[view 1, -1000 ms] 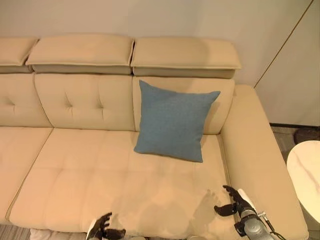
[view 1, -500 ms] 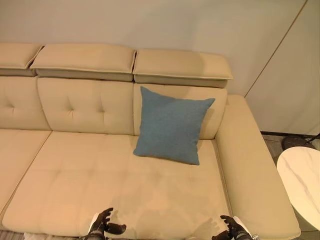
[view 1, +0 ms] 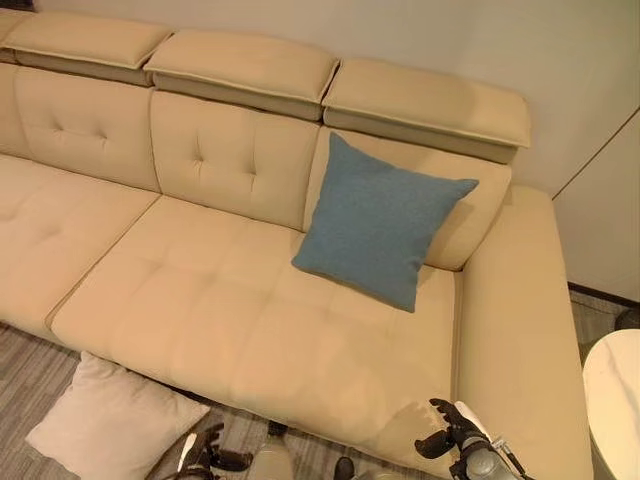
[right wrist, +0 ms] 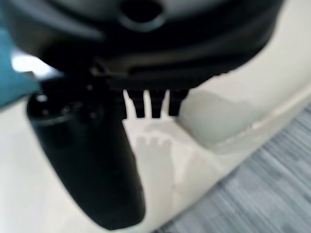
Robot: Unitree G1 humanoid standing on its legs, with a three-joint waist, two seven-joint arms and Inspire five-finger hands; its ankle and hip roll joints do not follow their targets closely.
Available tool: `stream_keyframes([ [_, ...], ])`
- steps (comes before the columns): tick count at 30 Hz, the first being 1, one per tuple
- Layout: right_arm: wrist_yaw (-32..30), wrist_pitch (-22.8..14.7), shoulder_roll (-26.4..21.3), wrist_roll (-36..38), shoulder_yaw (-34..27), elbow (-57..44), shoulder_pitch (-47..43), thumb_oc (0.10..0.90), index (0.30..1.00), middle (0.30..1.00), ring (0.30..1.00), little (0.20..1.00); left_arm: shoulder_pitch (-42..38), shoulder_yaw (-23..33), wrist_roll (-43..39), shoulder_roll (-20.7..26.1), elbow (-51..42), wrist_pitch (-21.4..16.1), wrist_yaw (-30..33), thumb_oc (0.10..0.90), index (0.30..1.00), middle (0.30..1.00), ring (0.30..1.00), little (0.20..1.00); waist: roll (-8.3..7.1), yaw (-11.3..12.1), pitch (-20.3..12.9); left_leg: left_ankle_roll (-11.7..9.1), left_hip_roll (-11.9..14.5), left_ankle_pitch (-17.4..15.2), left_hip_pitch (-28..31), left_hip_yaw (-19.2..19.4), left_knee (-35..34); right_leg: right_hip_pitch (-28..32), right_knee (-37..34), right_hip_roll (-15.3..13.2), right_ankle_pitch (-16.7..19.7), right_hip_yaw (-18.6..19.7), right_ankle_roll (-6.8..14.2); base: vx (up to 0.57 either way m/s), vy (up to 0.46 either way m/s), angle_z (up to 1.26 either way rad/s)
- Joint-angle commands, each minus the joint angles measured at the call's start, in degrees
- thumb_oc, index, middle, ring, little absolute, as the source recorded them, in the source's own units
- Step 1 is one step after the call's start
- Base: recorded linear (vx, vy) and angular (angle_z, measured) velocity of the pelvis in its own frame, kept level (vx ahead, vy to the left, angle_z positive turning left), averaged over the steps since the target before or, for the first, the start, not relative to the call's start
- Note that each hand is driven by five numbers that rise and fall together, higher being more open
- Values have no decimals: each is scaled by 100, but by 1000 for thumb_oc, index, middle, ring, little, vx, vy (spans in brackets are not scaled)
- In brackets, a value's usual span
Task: Pick up all the scattered cushions and arrange them neatly on the sofa.
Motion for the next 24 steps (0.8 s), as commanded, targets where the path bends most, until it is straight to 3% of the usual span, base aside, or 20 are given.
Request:
stream_keyframes([
  [1, -187, -150, -367, 50, -29, -233, -175, 800, 900, 900, 900, 900, -195, 97, 35, -2, -211, -230, 102, 800, 900, 900, 900, 900, -157, -155, -49, 184, -231, -517, -54, 153, 373, 499, -1068, -191, 385, 74, 730, -174, -22, 50],
  [2, -172, -133, -332, 11, -11, -139, -147, 800, 900, 900, 900, 900, -162, 74, 70, -29, -173, -207, 67, 800, 900, 900, 900, 900, -197, -216, -102, 252, -286, -872, 175, 327, 630, 440, -1160, -262, 470, -38, 729, -210, -14, 47],
  [3, -175, -124, -320, 17, -21, -101, -149, 800, 900, 900, 900, 900, -167, 57, 81, -35, -167, -197, 61, 800, 900, 900, 900, 900, -201, -246, -114, 280, -288, -1023, 319, 455, 690, 444, -1209, -293, 508, -94, 743, -140, -1, 42],
  [4, -175, -124, -319, 17, -21, -100, -151, 800, 900, 900, 900, 900, -168, 58, 81, -35, -167, -197, 61, 800, 900, 900, 900, 900, -205, -254, -126, 281, -293, -1006, 304, 449, 679, 429, -1214, -297, 517, -100, 744, -84, 24, 33],
  [6, -195, -102, -232, 68, -111, -17, -96, 800, 900, 900, 900, 900, -246, -41, 141, -36, -113, -163, 8, 800, 900, 900, 900, 900, -151, -476, -265, 319, -96, -1227, 981, 1085, 229, 372, -1364, -348, 618, -512, 807, -140, 77, 43],
  [8, -197, -81, -186, 70, -130, 54, -63, 800, 900, 900, 900, 900, -272, -89, 189, -41, -130, -149, -10, 800, 900, 900, 900, 900, -92, -536, -315, 322, -55, -1157, 1162, 1238, -238, 341, -1405, -352, 691, -750, 851, -120, 99, 101],
  [15, -180, -20, 12, 45, -10, 146, -214, 800, 900, 900, 900, 900, -238, -33, 218, 14, -15, -110, -46, 800, 900, 900, 900, 900, -140, -398, -293, 434, -276, -920, 1325, 668, -874, 226, -1173, -405, 826, -783, 976, -94, 109, 48],
  [18, -155, 7, 75, -21, 40, 124, -253, 800, 900, 900, 900, 900, -258, -20, 289, 117, 100, -87, -28, 800, 900, 900, 900, 900, -139, -410, -192, 486, -286, -798, 1271, 417, -914, -31, -783, -346, 854, -200, 1139, -113, 15, 29],
  [19, -155, 7, 76, -21, 39, 125, -255, 800, 900, 900, 900, 900, -260, -19, 289, 118, 101, -87, -28, 800, 900, 900, 900, 900, -142, -414, -210, 486, -289, -789, 1244, 415, -911, -53, -790, -349, 866, -202, 1140, -72, -4, 62],
  [22, -122, 29, 124, 44, 60, 174, -138, 800, 900, 900, 900, 900, -350, -101, 366, 260, 135, -72, -7, 800, 900, 900, 900, 900, -104, -499, -211, 469, -358, -509, 999, -131, -946, -13, -448, -123, 687, 986, 1197, -108, -27, 68],
  [24, -127, 28, 145, 63, 63, 235, -101, 800, 900, 900, 900, 900, -374, -138, 399, 303, 146, -69, -10, 800, 900, 900, 900, 900, -98, -514, -228, 449, -386, -445, 925, -326, -954, 100, -304, -88, 559, 1196, 1160, -78, -79, 137],
])
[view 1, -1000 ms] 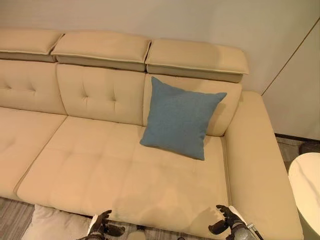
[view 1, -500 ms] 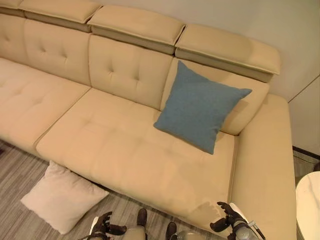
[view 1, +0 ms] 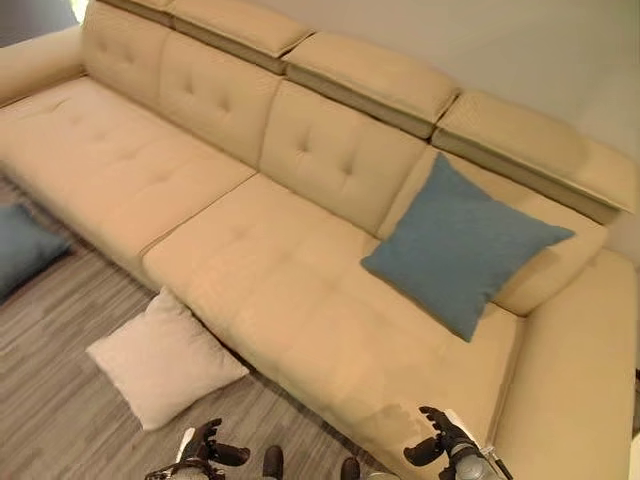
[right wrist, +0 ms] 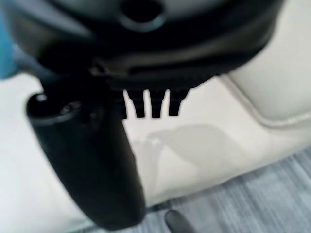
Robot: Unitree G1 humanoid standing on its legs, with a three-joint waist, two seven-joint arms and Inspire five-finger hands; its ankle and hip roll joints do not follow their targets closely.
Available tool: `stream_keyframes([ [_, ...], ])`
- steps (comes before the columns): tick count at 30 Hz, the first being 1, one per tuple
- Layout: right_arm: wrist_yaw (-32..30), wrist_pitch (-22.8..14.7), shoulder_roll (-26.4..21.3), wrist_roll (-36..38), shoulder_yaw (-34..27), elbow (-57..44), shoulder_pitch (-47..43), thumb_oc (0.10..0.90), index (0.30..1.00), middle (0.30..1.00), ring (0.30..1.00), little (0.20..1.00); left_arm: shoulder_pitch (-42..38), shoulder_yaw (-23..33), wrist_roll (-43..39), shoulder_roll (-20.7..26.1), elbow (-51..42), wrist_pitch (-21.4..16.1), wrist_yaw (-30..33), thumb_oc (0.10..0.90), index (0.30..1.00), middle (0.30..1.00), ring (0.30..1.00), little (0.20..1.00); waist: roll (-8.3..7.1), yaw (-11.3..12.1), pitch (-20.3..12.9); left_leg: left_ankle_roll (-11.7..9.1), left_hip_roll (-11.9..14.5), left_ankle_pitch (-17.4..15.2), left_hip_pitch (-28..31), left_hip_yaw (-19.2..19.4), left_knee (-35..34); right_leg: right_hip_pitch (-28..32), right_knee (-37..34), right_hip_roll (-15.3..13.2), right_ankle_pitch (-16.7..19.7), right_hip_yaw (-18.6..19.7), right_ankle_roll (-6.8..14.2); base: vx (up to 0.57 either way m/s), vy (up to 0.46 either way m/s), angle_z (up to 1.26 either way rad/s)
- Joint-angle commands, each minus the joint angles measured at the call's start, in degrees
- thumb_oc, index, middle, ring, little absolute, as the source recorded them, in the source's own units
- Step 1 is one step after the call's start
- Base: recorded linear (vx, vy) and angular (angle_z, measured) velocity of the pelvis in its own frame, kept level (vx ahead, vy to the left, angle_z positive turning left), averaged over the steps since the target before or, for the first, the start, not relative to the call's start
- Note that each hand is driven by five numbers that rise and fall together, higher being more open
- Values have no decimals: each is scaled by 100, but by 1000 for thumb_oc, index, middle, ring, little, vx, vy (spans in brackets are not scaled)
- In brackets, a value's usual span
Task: Pick up all the scattered cushions and arrange them neatly on the sofa.
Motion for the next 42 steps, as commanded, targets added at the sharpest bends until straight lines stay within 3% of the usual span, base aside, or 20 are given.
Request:
stream_keyframes([
  [1, -136, -39, -121, 83, -5, -99, -130, 800, 900, 900, 900, 900, -9, -116, 227, 205, -180, -95, 17, 800, 900, 900, 900, 900, -124, 125, -103, 23, -220, -414, -68, -222, -136, -334, 435, 152, 117, 474, 152, -89, -158, 129],
  [4, -96, -31, -119, 115, 66, -120, -127, 800, 900, 900, 900, 900, -4, -82, 191, 291, -191, -81, 27, 800, 900, 900, 900, 900, -216, 238, -170, -56, -295, -306, -212, -474, -138, -5, 86, 135, -33, 607, 46, -87, -163, 96],
  [5, -100, -45, -133, 118, 128, -194, -185, 800, 900, 900, 900, 900, 4, -18, 127, 312, -176, -70, 44, 800, 900, 900, 900, 900, -224, 349, -146, -201, -260, -145, -408, -559, -122, 10, -62, 171, -171, 404, -20, -113, -126, 40],
  [6, -100, -46, -132, 118, 129, -192, -186, 800, 900, 900, 900, 900, 4, -17, 127, 312, -176, -69, 44, 800, 900, 900, 900, 900, -224, 337, -150, -202, -263, -143, -415, -569, -120, 6, -61, 169, -172, 393, -21, -297, -250, 60],
  [7, -100, -36, -225, 92, 229, -363, -276, 800, 900, 900, 900, 900, -46, 19, 21, 329, -177, -63, 57, 800, 900, 900, 900, 900, -206, 416, -50, -353, -243, 113, -692, -716, -150, -46, -239, 275, -188, 308, -100, -181, -125, 65],
  [10, -164, -54, -391, 79, 284, -553, -323, 800, 900, 900, 900, 900, -75, 15, -123, 237, -142, -51, 78, 800, 900, 900, 900, 900, -164, 450, 108, -435, -262, 304, -1022, -801, -129, -81, -468, 333, -149, 13, -165, -249, -172, 94],
  [11, -166, -43, -424, 60, 295, -543, -336, 800, 900, 900, 900, 900, -59, 23, -152, 190, -124, -47, 58, 800, 900, 900, 900, 900, -148, 430, 134, -391, -245, 281, -1065, -698, -110, -95, -497, 318, -129, -102, -170, -156, -78, 75],
  [14, -183, -15, -479, 47, 269, -513, -295, 800, 900, 900, 900, 900, -12, -3, -97, 68, -24, -14, 47, 800, 900, 900, 900, 900, -211, 326, 220, -256, 50, 146, -1190, 548, 133, -96, -584, 155, -46, -584, -200, -134, -46, 115],
  [15, -185, -7, -461, 36, 282, -492, -266, 800, 900, 900, 900, 900, 12, 5, -57, 71, -1, -5, 40, 800, 900, 900, 900, 900, -225, 311, 196, -257, 141, 129, -1199, 739, 224, -117, -627, 125, 0, -712, -213, -155, -22, 175],
  [18, -182, -8, -435, -36, 302, -451, -174, 800, 900, 900, 900, 900, 76, 14, 95, 93, 64, 30, 65, 800, 900, 900, 900, 900, -280, 237, 179, -245, 225, -92, -1151, 948, 511, -125, -665, -14, 67, -1032, -230, -110, 4, 104],
  [19, -182, 1, -410, -73, 282, -421, -77, 800, 900, 900, 900, 900, 76, 17, 195, 94, 102, 67, 61, 800, 900, 900, 900, 900, -322, 144, 182, -233, 324, -310, -1064, 1255, 745, -132, -686, -166, 123, -1376, -236, -93, 42, 81],
  [21, -179, 12, -391, -79, 273, -394, -52, 800, 900, 900, 900, 900, 72, 5, 227, 101, 97, 82, 58, 800, 900, 900, 900, 900, -326, 111, 177, -231, 386, -379, -1002, 1398, 793, -118, -707, -220, 141, -1546, -238, -26, 53, 105],
  [22, -177, 31, -375, -90, 233, -334, 5, 800, 900, 900, 900, 900, 25, -77, 341, 114, 71, 104, 47, 800, 900, 900, 900, 900, -309, 15, 138, -290, 526, -619, -739, 1751, 748, -33, -730, -315, 73, -1817, -201, 61, 50, 107],
  [26, -171, 65, -350, -95, 223, -254, 17, 800, 900, 900, 900, 900, -53, -199, 478, 144, -17, 128, 33, 800, 900, 900, 900, 900, -277, -122, 88, -278, 605, -687, -474, 2176, 509, 22, -801, -420, 197, -2173, -103, 44, 145, 78],
  [32, -164, 101, -156, -267, 370, -169, -170, 800, 900, 900, 900, 900, -35, -236, 711, 302, 26, 157, 4, 800, 900, 900, 900, 900, -328, -14, 54, -24, 253, -830, -269, 1837, 234, 13, -224, -683, 55, -2129, 13, 72, 222, 48],
  [34, -160, 81, -88, -209, 367, -351, -179, 800, 900, 900, 900, 900, -131, -306, 803, 480, -27, 153, -7, 800, 900, 900, 900, 900, -324, -53, 144, 77, 134, -888, -221, 1685, 312, -205, 499, -805, 26, -1896, 62, 75, 161, 56],
  [35, -160, 81, -87, -209, 367, -351, -180, 800, 900, 900, 900, 900, -132, -305, 803, 482, -28, 153, -7, 800, 900, 900, 900, 900, -328, -55, 144, 80, 130, -891, -223, 1684, 315, -212, 514, -812, 18, -1895, 65, 55, 154, 79],
  [36, -150, 77, -52, -198, 371, -398, -179, 800, 900, 900, 900, 900, -157, -333, 810, 555, -65, 155, -11, 800, 900, 900, 900, 900, -287, -162, 165, 134, 70, -764, -162, 1575, 240, -463, 675, -587, 177, -1483, 23, 52, 103, 68],
  [37, -150, 81, -44, -197, 378, -382, -172, 800, 900, 900, 900, 900, -157, -332, 800, 561, -75, 151, -13, 800, 900, 900, 900, 900, -281, -192, 162, 136, 36, -760, -101, 1523, 195, -505, 631, -490, 180, -1328, 28, 52, 101, 78],
  [42, -169, 91, -1, -162, 420, -244, -242, 800, 900, 900, 900, 900, -105, -268, 808, 571, -14, 166, -23, 800, 900, 900, 900, 900, -317, -258, 132, 186, -163, -758, 132, 1278, 44, -708, 197, -61, 391, -1015, 20, 145, 41, 57],
])
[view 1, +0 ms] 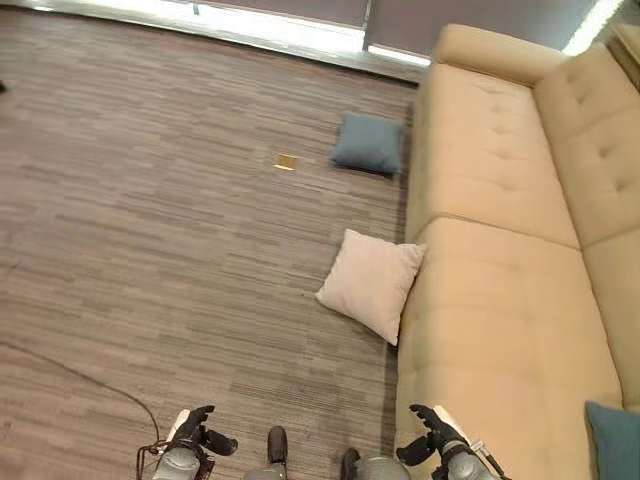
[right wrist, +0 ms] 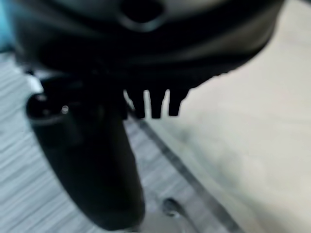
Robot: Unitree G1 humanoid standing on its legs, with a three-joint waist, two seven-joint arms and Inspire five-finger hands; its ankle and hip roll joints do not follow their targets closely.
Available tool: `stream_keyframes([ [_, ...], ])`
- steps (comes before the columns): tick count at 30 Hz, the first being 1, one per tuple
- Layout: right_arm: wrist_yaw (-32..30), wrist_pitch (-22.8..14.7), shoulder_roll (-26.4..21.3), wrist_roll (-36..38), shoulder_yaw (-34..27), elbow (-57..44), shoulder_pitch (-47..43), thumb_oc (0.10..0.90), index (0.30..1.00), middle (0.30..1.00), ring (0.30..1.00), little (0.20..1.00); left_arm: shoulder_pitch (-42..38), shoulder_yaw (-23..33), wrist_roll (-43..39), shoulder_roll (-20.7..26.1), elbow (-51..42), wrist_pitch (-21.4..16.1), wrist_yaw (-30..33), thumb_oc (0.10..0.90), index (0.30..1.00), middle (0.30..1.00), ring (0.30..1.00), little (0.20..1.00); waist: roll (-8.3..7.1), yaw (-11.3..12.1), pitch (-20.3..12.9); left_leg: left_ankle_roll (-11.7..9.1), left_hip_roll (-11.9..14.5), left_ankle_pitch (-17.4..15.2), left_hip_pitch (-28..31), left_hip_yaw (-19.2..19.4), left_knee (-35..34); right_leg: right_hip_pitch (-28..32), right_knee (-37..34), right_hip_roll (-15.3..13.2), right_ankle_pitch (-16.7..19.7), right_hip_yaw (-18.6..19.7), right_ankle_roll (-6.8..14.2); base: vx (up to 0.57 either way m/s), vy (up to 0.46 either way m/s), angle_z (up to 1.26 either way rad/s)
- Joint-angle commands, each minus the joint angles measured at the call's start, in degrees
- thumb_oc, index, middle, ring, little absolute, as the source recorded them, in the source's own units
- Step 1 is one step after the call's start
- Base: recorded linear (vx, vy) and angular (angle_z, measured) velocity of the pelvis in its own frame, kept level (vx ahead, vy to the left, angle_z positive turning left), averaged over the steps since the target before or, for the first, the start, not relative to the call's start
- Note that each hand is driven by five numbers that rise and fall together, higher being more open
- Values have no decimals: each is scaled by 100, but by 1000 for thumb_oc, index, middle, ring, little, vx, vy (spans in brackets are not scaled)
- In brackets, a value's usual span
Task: Pick up all the scattered cushions and arrange them neatly on the sofa.
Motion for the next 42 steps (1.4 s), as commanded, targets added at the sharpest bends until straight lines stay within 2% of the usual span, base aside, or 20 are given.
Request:
stream_keyframes([
  [1, -169, -20, -110, -77, 135, 49, -60, 800, 900, 900, 900, 900, 149, -54, 130, 150, -111, -159, 54, 800, 900, 900, 900, 900, -181, -61, -105, -330, -60, -817, 15, 314, 361, 54, -378, 207, 703, 74, 85, 128, -3, 25],
  [4, -139, -9, -144, -127, 186, -1, -51, 800, 900, 900, 900, 900, 146, -24, 136, 190, -93, -161, 38, 800, 900, 900, 900, 900, -204, -66, -56, -334, -145, -831, 93, 180, 354, -108, -400, 343, 766, 56, 95, 116, -29, 26],
  [9, -132, 11, -154, -189, 168, 116, 83, 800, 900, 900, 900, 900, 272, 8, 208, 105, -64, -148, 25, 800, 900, 900, 900, 900, -247, -106, -105, -414, -257, -1080, 132, 56, 729, 189, -571, 363, 660, 203, 2, 111, -54, 22],
  [10, -125, 14, -154, -191, 175, 139, 112, 800, 900, 900, 900, 900, 307, 30, 205, 83, -52, -145, 30, 800, 900, 900, 900, 900, -255, -108, -111, -483, -268, -1167, 101, 77, 969, 274, -645, 371, 642, 233, -24, 187, -152, 19],
  [11, -131, 55, -204, -170, 184, 202, 99, 800, 900, 900, 900, 900, 375, 88, 98, 15, -76, -109, 57, 800, 900, 900, 900, 900, -357, -47, -8, -725, -158, -1170, -388, 228, 2266, 585, -838, 354, 561, 333, -181, 136, -127, 28],
  [14, -179, 84, -241, -137, 206, 261, 43, 800, 900, 900, 900, 900, 360, 145, -28, -44, -41, -77, 128, 800, 900, 900, 900, 900, -439, 71, 72, -727, 41, -1061, -927, 313, 2917, 799, -938, 300, 482, 304, -275, 129, -78, 40],
  [16, -186, 89, -251, -109, 209, 244, 35, 800, 900, 900, 900, 900, 383, 135, -55, -57, -23, -69, 151, 800, 900, 900, 900, 900, -471, 110, 23, -647, 167, -1197, -1159, 312, 2702, 889, -1015, 269, 422, 321, -234, 238, -11, -10],
  [18, -172, 108, -285, -128, 214, 218, 33, 800, 900, 900, 900, 900, 408, 88, -39, -58, -22, -62, 154, 800, 900, 900, 900, 900, -450, 139, -34, -664, 292, -927, -1204, 191, 2133, 942, -1027, 299, 344, 399, -198, 262, 65, 3],
  [20, -198, 120, -297, -133, 221, 256, 31, 800, 900, 900, 900, 900, 389, 50, -57, -75, 17, -68, 160, 800, 900, 900, 900, 900, -378, 201, -45, -777, 398, -448, -1357, -63, 1466, 1079, -1052, 362, 209, 495, -194, 289, 148, -4],
  [22, -210, 122, -311, -125, 184, 271, 35, 800, 900, 900, 900, 900, 370, 9, -101, -96, 19, -78, 152, 800, 900, 900, 900, 900, -331, 246, -38, -842, 429, -246, -1550, -246, 1221, 1216, -1030, 371, 83, 621, -183, 309, 201, -27],
  [26, -167, 156, -235, -273, 167, 367, 104, 800, 900, 900, 900, 900, 423, -15, 20, -109, 83, -47, 106, 800, 900, 900, 900, 900, -304, 233, -198, -767, 380, -253, -1252, -215, 1011, 1312, -842, 232, -5, 717, -82, 301, 246, -47],
  [28, -137, 145, -166, -341, 166, 420, 103, 800, 900, 900, 900, 900, 409, -53, 158, -98, 138, -52, 87, 800, 900, 900, 900, 900, -319, 227, -261, -653, 264, -370, -1101, -155, 971, 1235, -539, 82, 66, 775, 54, 276, 314, -59],
  [29, -105, 151, -92, -394, 200, 444, 69, 800, 900, 900, 900, 900, 357, -102, 232, -46, 130, -34, 61, 800, 900, 900, 900, 900, -295, 202, -231, -497, 179, -487, -863, -36, 942, 914, 258, -78, 409, 842, 189, 151, 200, -53],
  [30, -105, 151, -92, -394, 200, 444, 69, 800, 900, 900, 900, 900, 357, -102, 232, -46, 130, -34, 61, 800, 900, 900, 900, 900, -294, 203, -234, -497, 180, -487, -867, -36, 942, 910, 257, -77, 410, 842, 188, 254, 375, -67],
  [31, -103, 147, -75, -370, 264, 356, -24, 800, 900, 900, 900, 900, 296, -147, 239, 32, 68, -35, 70, 800, 900, 900, 900, 900, -270, 139, -124, -358, 157, -582, -648, 104, 896, 570, 996, -179, 923, 846, 230, 103, 178, -43],
  [32, -103, 148, -76, -370, 263, 354, -25, 800, 900, 900, 900, 900, 295, -146, 239, 32, 69, -35, 70, 800, 900, 900, 900, 900, -274, 152, -124, -356, 157, -584, -648, 118, 896, 556, 1012, -180, 918, 863, 233, 182, 327, -37],
  [34, -94, 114, -6, -358, 323, 270, -49, 800, 900, 900, 900, 900, 275, -172, 279, 148, 8, -52, 49, 800, 900, 900, 900, 900, -173, 127, -42, -269, 228, -748, -317, 307, 788, 167, 1529, -330, 1001, 484, 200, 188, 237, -41],
  [39, -73, 103, -1, -363, 353, 342, -80, 800, 900, 900, 900, 900, 312, -123, 285, 162, 32, -64, 27, 800, 900, 900, 900, 900, -148, 19, -106, -259, 90, -898, 44, 327, 585, -52, 683, 25, 763, 314, 154, 260, 89, -32],
  [40, -65, 113, -26, -383, 343, 326, -82, 800, 900, 900, 900, 900, 316, -98, 326, 158, 91, -55, 34, 800, 900, 900, 900, 900, -198, -36, -142, -260, -33, -1014, 216, 374, 512, -226, -53, 89, 891, 87, 181, 271, 43, -24],
  [42, -57, 128, -53, -442, 352, 319, -91, 800, 900, 900, 900, 900, 306, -62, 332, 134, 120, -57, 30, 800, 900, 900, 900, 900, -196, -57, -127, -283, -83, -1114, 383, 424, 486, -336, -459, 67, 1058, -248, 218, 267, 43, -56],
])
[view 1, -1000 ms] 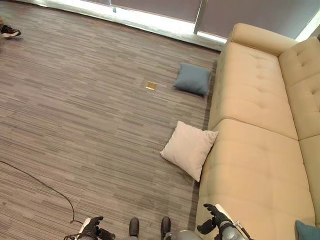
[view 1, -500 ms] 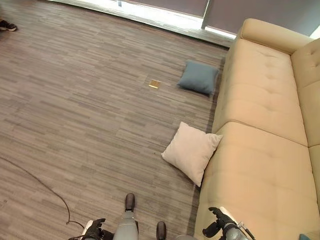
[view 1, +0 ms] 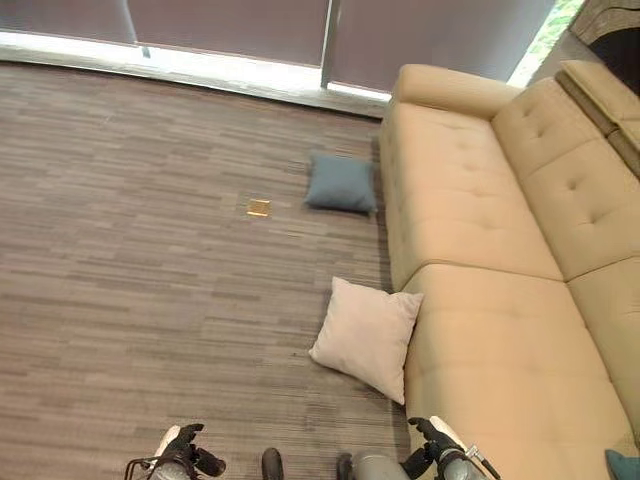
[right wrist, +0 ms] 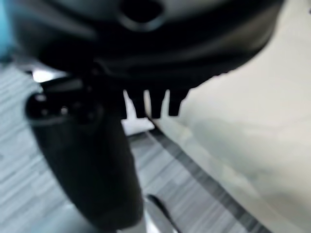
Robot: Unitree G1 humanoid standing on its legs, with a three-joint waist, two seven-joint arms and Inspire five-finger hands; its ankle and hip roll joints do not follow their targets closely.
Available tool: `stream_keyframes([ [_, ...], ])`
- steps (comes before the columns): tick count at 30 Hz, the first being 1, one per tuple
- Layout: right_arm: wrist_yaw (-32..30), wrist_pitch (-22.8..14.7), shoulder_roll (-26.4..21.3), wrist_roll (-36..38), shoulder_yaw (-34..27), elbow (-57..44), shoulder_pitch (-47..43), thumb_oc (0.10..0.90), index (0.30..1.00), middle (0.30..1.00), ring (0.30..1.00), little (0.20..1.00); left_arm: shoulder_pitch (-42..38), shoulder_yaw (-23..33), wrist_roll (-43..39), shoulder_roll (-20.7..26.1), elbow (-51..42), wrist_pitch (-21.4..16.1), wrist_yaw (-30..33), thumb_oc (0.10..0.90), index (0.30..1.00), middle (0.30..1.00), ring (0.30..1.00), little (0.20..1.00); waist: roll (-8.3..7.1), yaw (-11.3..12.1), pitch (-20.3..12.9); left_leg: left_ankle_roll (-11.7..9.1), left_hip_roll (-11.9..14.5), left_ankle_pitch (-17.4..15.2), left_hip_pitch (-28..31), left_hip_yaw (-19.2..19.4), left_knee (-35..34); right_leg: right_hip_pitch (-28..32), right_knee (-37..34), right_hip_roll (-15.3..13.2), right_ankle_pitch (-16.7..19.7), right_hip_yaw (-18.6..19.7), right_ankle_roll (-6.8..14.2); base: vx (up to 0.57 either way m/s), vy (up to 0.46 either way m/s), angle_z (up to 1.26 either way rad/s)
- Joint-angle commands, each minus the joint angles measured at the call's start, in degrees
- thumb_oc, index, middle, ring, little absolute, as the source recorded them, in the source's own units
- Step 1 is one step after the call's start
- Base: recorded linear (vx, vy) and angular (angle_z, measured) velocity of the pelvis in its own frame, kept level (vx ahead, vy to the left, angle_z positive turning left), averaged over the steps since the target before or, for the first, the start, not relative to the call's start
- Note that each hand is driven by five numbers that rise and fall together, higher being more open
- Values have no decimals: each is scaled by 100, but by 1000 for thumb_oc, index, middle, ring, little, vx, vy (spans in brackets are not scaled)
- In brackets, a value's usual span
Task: Pick up all the scattered cushions and arrange them neatly on the sofa.
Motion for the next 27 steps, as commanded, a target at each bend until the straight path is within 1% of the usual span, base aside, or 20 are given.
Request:
stream_keyframes([
  [1, -73, -46, -240, -75, 139, 8, -138, 800, 900, 900, 900, 900, 175, 252, 156, 87, -102, -84, -43, 800, 900, 900, 900, 900, -62, -57, -33, -212, -81, -731, -200, -503, 542, 154, -1133, 118, 1154, -286, 26, 176, 23, -54],
  [3, -61, -13, -285, -114, 112, 60, -84, 800, 900, 900, 900, 900, 179, 246, 163, 24, -103, -98, -90, 800, 900, 900, 900, 900, -42, -90, -43, -222, -152, -925, -13, -506, 598, 151, -1312, 45, 1166, -685, 39, 318, -19, -15],
  [6, -60, -6, -322, -101, 30, 93, 146, 800, 900, 900, 900, 900, 288, 192, 273, -58, -95, -94, -123, 800, 900, 900, 900, 900, -27, -168, -152, -340, -151, -1239, 142, -524, 964, 482, -1439, 149, 1008, -598, -165, 330, -52, 15],
  [7, -59, -6, -323, -101, 31, 92, 147, 800, 900, 900, 900, 900, 289, 192, 273, -58, -96, -94, -123, 800, 900, 900, 900, 900, -25, -169, -151, -341, -148, -1244, 140, -525, 972, 485, -1441, 151, 1008, -600, -166, 258, -87, 43],
  [8, -85, 5, -349, -112, 8, 102, 209, 800, 900, 900, 900, 900, 327, 180, 290, -92, -100, -80, -124, 800, 900, 900, 900, 900, -51, -204, -183, -552, -60, -1253, 11, -353, 1624, 726, -1592, 183, 955, -578, -263, 154, -68, 34],
  [9, -85, 5, -349, -112, 8, 101, 209, 800, 900, 900, 900, 900, 327, 180, 290, -93, -101, -80, -124, 800, 900, 900, 900, 900, -48, -204, -184, -554, -55, -1262, 3, -353, 1639, 727, -1595, 187, 956, -579, -265, 250, -139, 14],
  [10, -100, -2, -389, -53, -7, 53, 230, 800, 900, 900, 900, 900, 334, 147, 302, -96, -170, -91, -118, 800, 900, 900, 900, 900, -80, -202, -144, -737, 96, -977, -273, -276, 2403, 865, -1615, 230, 916, -502, -357, 108, -92, -10],
  [11, -100, 6, -405, -51, -7, 44, 222, 800, 900, 900, 900, 900, 338, 143, 293, -102, -191, -86, -122, 800, 900, 900, 900, 900, -93, -192, -127, -766, 140, -935, -429, -269, 2843, 880, -1618, 238, 910, -478, -391, 144, -114, -8],
  [12, -156, -2, -454, -10, 14, 47, 151, 800, 900, 900, 900, 900, 289, 118, 239, -128, -256, -87, -99, 800, 900, 900, 900, 900, -116, -126, -41, -810, 176, -728, -733, -327, 3386, 970, -1625, 274, 855, -361, -501, 167, -53, -29],
  [13, -139, 31, -503, 13, 5, 74, 141, 800, 900, 900, 900, 900, 250, 76, 200, -144, -282, -72, -85, 800, 900, 900, 900, 900, -146, -101, -27, -753, 265, -737, -1007, -351, 3665, 1079, -1591, 312, 715, -247, -572, 151, -33, -45],
  [14, -138, 31, -501, 13, 4, 74, 140, 800, 900, 900, 900, 900, 247, 76, 200, -141, -282, -71, -85, 800, 900, 900, 900, 900, -161, -109, -43, -748, 247, -711, -1024, -351, 3645, 1059, -1596, 295, 726, -250, -570, 234, 17, -73],
  [16, -131, 37, -530, 46, 5, 83, 127, 800, 900, 900, 900, 900, 238, 44, 166, -150, -312, -75, -96, 800, 900, 900, 900, 900, -188, -51, -16, -643, 321, -882, -1265, -387, 3478, 1180, -1566, 298, 616, -97, -548, 150, 39, -53],
  [17, -143, 24, -540, 65, -11, 79, 115, 800, 900, 900, 900, 900, 235, 30, 168, -149, -322, -77, -90, 800, 900, 900, 900, 900, -224, -40, -34, -600, 308, -931, -1342, -432, 3236, 1194, -1568, 274, 591, -27, -513, 223, 94, -39],
  [18, -149, 20, -561, 50, -2, 103, 89, 800, 900, 900, 900, 900, 242, 1, 139, -158, -315, -82, -96, 800, 900, 900, 900, 900, -216, 13, -43, -597, 337, -944, -1411, -613, 2649, 1279, -1549, 296, 496, 122, -446, 219, 92, -33],
  [19, -148, 20, -560, 50, -3, 103, 87, 800, 900, 900, 900, 900, 239, 1, 139, -156, -314, -82, -96, 800, 900, 900, 900, 900, -227, 7, -56, -595, 323, -912, -1415, -612, 2615, 1264, -1555, 283, 506, 120, -445, 327, 165, -49],
  [20, -167, 14, -592, 27, 8, 123, 46, 800, 900, 900, 900, 900, 232, -3, 71, -178, -275, -103, -68, 800, 900, 900, 900, 900, -152, 107, -39, -708, 347, -525, -1498, -1044, 1881, 1389, -1527, 384, 406, 325, -424, 166, 93, -36],
  [21, -167, 14, -592, 27, 6, 123, 44, 800, 900, 900, 900, 900, 230, -4, 71, -178, -274, -103, -67, 800, 900, 900, 900, 900, -156, 102, -47, -708, 340, -494, -1497, -1046, 1846, 1379, -1533, 378, 416, 321, -424, 297, 196, -50],
  [22, -179, 4, -624, 6, 37, 110, -3, 800, 900, 900, 900, 900, 208, -4, -17, -203, -237, -121, -35, 800, 900, 900, 900, 900, -112, 196, -20, -826, 313, -220, -1578, -1610, 1506, 1432, -1454, 429, 370, 522, -401, 195, 170, -49],
  [23, -187, -9, -636, 2, 48, 111, -39, 800, 900, 900, 900, 900, 206, -24, -41, -215, -221, -133, -38, 800, 900, 900, 900, 900, -97, 215, -21, -856, 300, -165, -1623, -1836, 1445, 1445, -1421, 432, 355, 632, -370, 279, 261, -77],
  [27, -158, -17, -606, -85, 10, 95, -39, 800, 900, 900, 900, 900, 226, -76, 54, -275, -124, -120, -56, 800, 900, 900, 900, 900, -29, 162, -141, -805, 325, -329, -1385, -1792, 1381, 1488, -1261, 220, 265, 864, -214, 191, 242, -85],
])
